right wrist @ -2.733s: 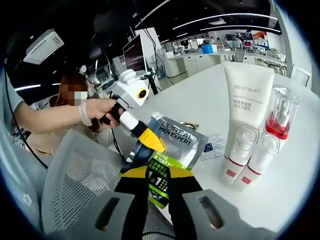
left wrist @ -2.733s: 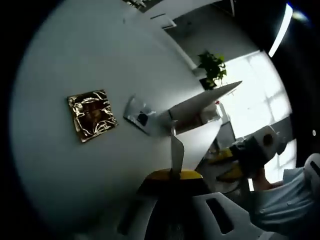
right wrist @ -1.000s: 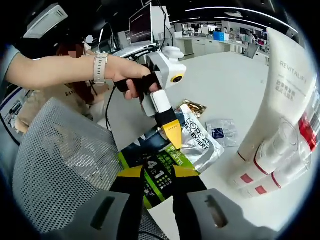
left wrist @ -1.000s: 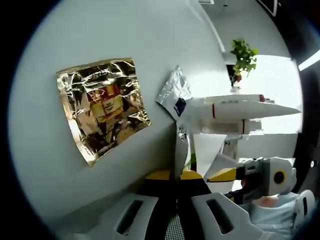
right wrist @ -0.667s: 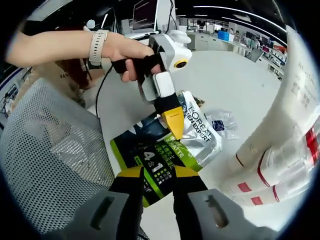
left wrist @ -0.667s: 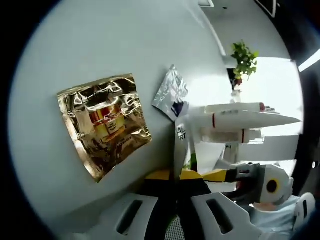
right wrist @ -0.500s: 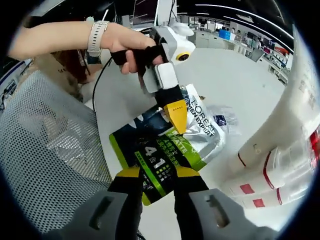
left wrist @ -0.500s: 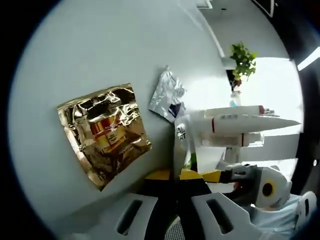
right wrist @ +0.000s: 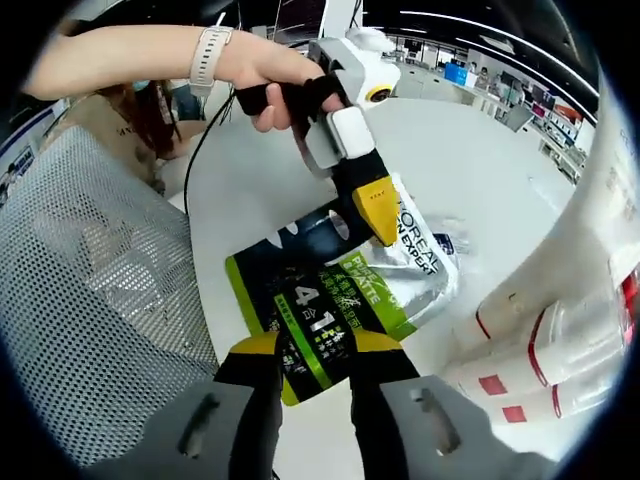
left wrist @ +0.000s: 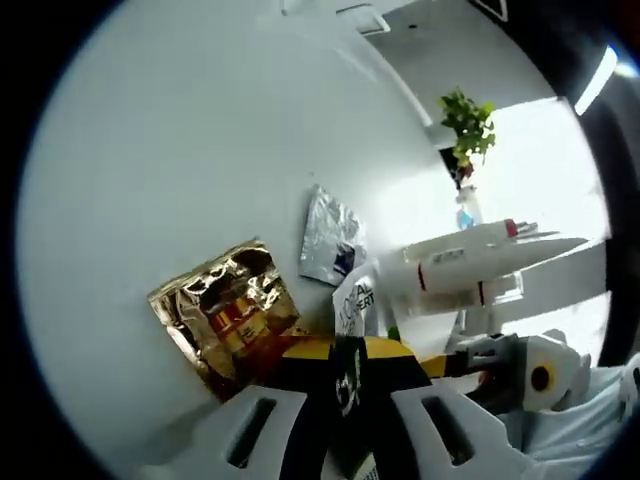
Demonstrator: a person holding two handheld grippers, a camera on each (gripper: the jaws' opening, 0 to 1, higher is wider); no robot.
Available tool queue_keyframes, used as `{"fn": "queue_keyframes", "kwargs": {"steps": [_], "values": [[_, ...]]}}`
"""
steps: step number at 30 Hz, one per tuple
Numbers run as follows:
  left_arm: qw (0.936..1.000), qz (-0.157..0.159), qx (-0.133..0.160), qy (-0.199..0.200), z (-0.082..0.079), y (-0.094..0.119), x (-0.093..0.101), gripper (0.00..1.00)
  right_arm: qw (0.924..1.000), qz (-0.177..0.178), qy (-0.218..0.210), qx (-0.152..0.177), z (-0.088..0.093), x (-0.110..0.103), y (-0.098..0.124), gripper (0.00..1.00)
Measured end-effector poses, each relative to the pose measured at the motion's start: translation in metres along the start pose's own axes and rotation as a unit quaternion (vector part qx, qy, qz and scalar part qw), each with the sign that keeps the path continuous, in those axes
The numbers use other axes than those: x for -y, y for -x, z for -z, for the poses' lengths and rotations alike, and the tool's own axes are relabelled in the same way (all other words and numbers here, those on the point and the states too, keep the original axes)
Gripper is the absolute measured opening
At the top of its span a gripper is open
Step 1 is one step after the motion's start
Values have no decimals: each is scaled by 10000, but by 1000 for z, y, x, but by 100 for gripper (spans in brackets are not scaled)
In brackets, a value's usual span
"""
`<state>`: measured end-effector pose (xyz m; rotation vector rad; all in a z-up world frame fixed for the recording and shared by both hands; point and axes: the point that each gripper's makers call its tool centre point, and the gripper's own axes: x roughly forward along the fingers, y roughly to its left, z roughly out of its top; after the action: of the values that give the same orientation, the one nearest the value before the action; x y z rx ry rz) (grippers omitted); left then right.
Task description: Arrange the skincare products in the storage area until every visible bottle or jar stands upright without overlapping.
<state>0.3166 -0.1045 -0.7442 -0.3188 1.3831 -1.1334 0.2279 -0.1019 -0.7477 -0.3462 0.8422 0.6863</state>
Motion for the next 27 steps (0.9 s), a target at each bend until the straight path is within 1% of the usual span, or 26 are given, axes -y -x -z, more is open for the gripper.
{"fn": "queue_keyframes", "kwargs": {"steps": [2, 4, 7, 10, 13, 15, 18, 20, 21, 22, 24, 25, 27], "values": [[9998, -27, 184, -82, -9, 6, -2, 4, 10000, -5, -31, 5, 0, 0, 0, 25], [9995, -47, 288, -94, -16, 10, -5, 3, 10000, -7, -28, 3, 0, 0, 0, 25], [9992, -140, 368, -85, -24, 14, -11, 1, 10000, -23, -37, 2, 0, 0, 0, 25], [9981, -289, 496, -228, -34, 18, -17, 0, 10000, -28, -62, 7, 0, 0, 0, 25], [9976, -407, 471, -317, -37, 18, -22, 0, 10000, -19, -88, 11, 0, 0, 0, 25], [9971, -497, 422, -385, -36, 19, -26, 1, 9999, -10, -109, 6, 0, 1, 0, 25], [9968, -513, 419, -455, -36, 19, -29, 0, 9999, -10, -140, 10, 1, 1, 1, 25], [9954, -593, 447, -612, -38, 22, -33, 0, 9999, -12, -152, 9, 1, 2, 1, 25], [9931, -768, 454, -757, -40, 25, -40, 0, 9999, -14, -158, 7, 1, 2, 1, 25], [9927, -747, 482, -813, -42, 27, -40, 0, 9998, -20, -182, 11, 2, 2, 1, 25], [9930, -738, 485, -778, -44, 29, -41, 0, 9998, -24, -202, 13, 1, 2, 1, 25], [9906, -819, 476, -989, -46, 32, -43, 0, 9998, -24, -211, 15, 1, 2, 1, 25], [9877, -939, 464, -1160, -49, 34, -45, 0, 9997, -23, -227, 23, 1, 3, 1, 24]]}}
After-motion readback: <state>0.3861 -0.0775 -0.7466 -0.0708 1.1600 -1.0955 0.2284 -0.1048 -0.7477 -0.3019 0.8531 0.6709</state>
